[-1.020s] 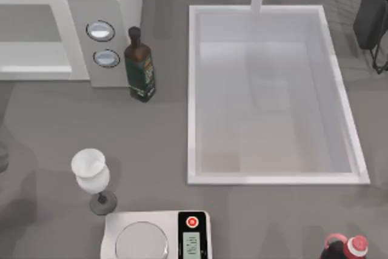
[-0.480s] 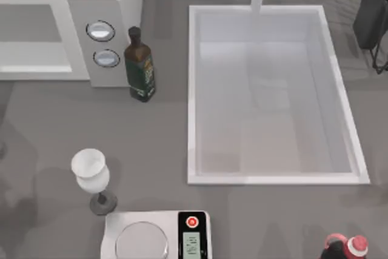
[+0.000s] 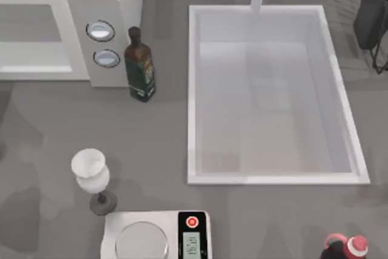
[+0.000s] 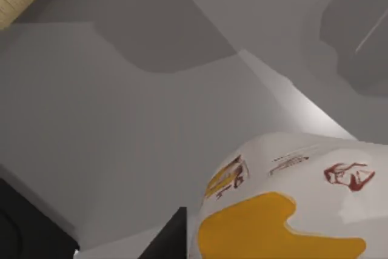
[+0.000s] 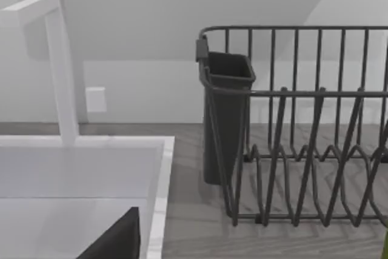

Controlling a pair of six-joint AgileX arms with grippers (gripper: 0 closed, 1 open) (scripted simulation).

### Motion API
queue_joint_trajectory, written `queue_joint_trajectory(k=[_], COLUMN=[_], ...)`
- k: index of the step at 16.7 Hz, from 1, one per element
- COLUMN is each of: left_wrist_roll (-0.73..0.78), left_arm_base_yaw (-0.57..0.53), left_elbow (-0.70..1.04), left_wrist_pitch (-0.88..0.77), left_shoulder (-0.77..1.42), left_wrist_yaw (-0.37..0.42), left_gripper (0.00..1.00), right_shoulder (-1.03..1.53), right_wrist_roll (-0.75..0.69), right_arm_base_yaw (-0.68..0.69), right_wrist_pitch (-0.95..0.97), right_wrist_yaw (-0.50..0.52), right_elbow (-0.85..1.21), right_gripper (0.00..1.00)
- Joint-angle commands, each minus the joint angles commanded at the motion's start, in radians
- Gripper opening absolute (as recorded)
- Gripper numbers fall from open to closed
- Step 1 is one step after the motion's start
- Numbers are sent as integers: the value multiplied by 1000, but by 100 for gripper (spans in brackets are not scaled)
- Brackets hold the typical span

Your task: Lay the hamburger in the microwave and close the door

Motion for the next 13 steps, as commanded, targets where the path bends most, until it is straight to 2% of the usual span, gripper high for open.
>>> queue_joint_trajectory(k=[7, 10, 13], left_wrist_roll=[-38, -121, -221], left_arm_base_yaw=[-10, -37, -70], left_elbow=[-6, -16, -29], left_wrist_pitch=[58, 197, 415], left_shoulder=[38, 95, 126], left_wrist_yaw=[-4, -8, -4], left_gripper=[0, 0, 0], right_shoulder=[0, 0, 0], right_wrist_roll=[0, 0, 0], right_arm_base_yaw=[0, 0, 0], right_wrist_pitch=[0, 0, 0], right_wrist_yaw=[0, 0, 0], right_elbow=[0, 0, 0], right_gripper=[100, 100, 100])
